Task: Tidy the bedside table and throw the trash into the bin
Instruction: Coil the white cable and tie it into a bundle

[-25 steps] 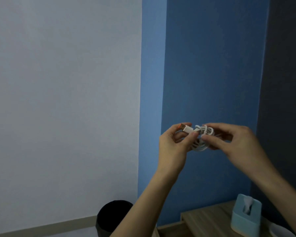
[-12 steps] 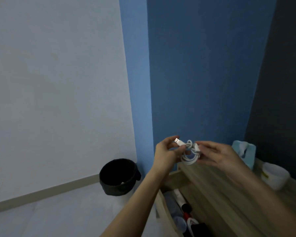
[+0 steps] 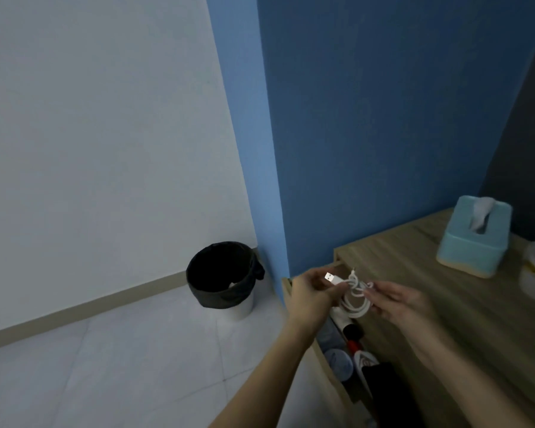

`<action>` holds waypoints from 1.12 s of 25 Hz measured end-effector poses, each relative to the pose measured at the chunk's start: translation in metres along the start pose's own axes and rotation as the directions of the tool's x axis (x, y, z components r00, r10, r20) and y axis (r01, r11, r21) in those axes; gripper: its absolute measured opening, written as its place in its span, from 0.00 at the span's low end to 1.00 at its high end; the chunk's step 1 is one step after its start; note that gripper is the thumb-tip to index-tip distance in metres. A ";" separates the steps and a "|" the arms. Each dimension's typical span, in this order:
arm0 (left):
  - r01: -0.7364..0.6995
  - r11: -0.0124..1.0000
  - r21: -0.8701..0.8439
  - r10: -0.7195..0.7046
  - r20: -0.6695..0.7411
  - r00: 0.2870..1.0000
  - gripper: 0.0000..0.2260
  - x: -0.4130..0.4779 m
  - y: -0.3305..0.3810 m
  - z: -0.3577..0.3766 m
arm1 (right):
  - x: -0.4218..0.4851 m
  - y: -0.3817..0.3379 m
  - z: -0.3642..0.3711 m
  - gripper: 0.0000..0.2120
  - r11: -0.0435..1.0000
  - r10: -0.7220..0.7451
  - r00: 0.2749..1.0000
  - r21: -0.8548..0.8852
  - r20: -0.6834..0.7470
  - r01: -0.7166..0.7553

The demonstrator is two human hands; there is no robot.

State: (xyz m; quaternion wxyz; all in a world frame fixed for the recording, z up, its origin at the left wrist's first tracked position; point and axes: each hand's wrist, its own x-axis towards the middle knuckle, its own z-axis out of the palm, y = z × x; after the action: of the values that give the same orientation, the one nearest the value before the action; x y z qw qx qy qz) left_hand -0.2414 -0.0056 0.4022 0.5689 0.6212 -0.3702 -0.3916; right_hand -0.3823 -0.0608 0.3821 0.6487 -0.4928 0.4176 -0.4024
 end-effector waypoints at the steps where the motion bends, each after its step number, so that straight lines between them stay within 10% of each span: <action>1: -0.002 0.998 0.055 0.002 0.003 1.000 0.06 0.004 -0.010 -0.001 | 0.003 0.010 -0.001 0.08 1.000 0.021 1.000 -0.011 0.004 -0.021; 19: -0.222 0.359 0.906 -0.071 0.264 0.962 0.17 0.072 -0.145 -0.006 | 0.090 0.175 -0.011 0.10 0.956 0.178 0.982 -0.224 -0.063 -0.188; 24: -0.231 0.368 0.901 0.045 0.230 0.972 0.18 0.076 -0.164 -0.008 | 0.107 0.209 -0.003 0.11 0.941 0.210 0.974 -0.254 -0.081 -0.224; 28: -0.131 0.588 0.798 0.101 0.089 0.991 0.22 0.073 -0.175 -0.010 | 0.121 0.232 0.002 0.12 0.934 0.234 0.958 -0.237 -0.164 -0.268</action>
State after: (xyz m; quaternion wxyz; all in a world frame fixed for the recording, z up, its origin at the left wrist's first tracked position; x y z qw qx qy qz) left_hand -0.1988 -0.0539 0.2239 0.2467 0.7782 -0.5560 -0.1561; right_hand -0.3153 -0.1296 0.1390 0.5960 -0.4873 0.5683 -0.2905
